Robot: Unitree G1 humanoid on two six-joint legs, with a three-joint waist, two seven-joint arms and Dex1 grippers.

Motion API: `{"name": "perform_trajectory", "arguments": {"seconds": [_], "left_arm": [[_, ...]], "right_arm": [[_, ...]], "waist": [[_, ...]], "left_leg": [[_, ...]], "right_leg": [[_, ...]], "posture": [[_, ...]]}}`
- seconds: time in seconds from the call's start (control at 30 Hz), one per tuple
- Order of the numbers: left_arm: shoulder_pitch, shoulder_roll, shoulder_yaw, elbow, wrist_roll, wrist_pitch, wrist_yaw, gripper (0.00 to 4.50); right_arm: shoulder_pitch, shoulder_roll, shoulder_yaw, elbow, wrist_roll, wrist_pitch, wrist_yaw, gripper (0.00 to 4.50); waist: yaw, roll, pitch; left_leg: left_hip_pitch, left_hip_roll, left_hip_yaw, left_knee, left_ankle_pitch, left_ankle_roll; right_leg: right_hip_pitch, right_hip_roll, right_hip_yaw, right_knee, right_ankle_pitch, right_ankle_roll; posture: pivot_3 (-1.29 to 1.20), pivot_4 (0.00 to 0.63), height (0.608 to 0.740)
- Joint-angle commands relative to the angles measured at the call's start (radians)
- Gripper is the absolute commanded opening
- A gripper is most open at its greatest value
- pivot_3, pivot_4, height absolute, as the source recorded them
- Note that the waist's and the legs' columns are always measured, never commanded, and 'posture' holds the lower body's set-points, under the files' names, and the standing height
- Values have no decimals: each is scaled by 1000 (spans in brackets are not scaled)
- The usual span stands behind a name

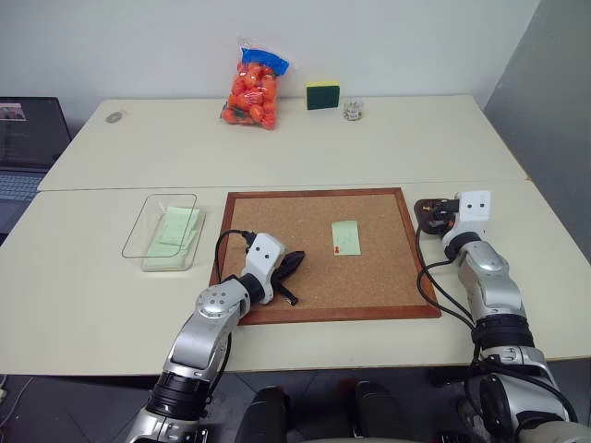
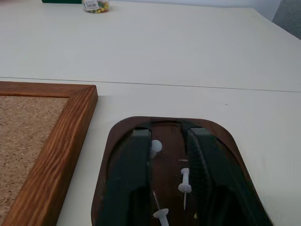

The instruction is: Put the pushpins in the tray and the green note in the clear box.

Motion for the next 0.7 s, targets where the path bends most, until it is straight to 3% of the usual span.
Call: {"name": "perform_trajectory", "arguments": {"seconds": [0.03,0.33,0.7], "left_arm": [[23,8,-5,29,16,21,4,0],[14,8,-10,38,18,17,-2,0],[17,6,-10,37,17,17,-1,0]], "right_arm": [[-16,-9,-26,-16,4,-29,-9,2317],[0,-15,-38,-26,-1,-35,-36,4458],[-18,-21,-49,2,-11,-63,-62,4484]], "waist": [[0,0,0],[0,0,0],[0,0,0]], "left_leg": [[0,0,0,0,0,0],[0,0,0,0,0,0],[0,0,0,0,0,0]], "right_leg": [[0,0,0,0,0,0],[0,0,0,0,0,0],[0,0,0,0,0,0]], "posture": [[0,150,740],[0,150,740],[0,150,740]]}}
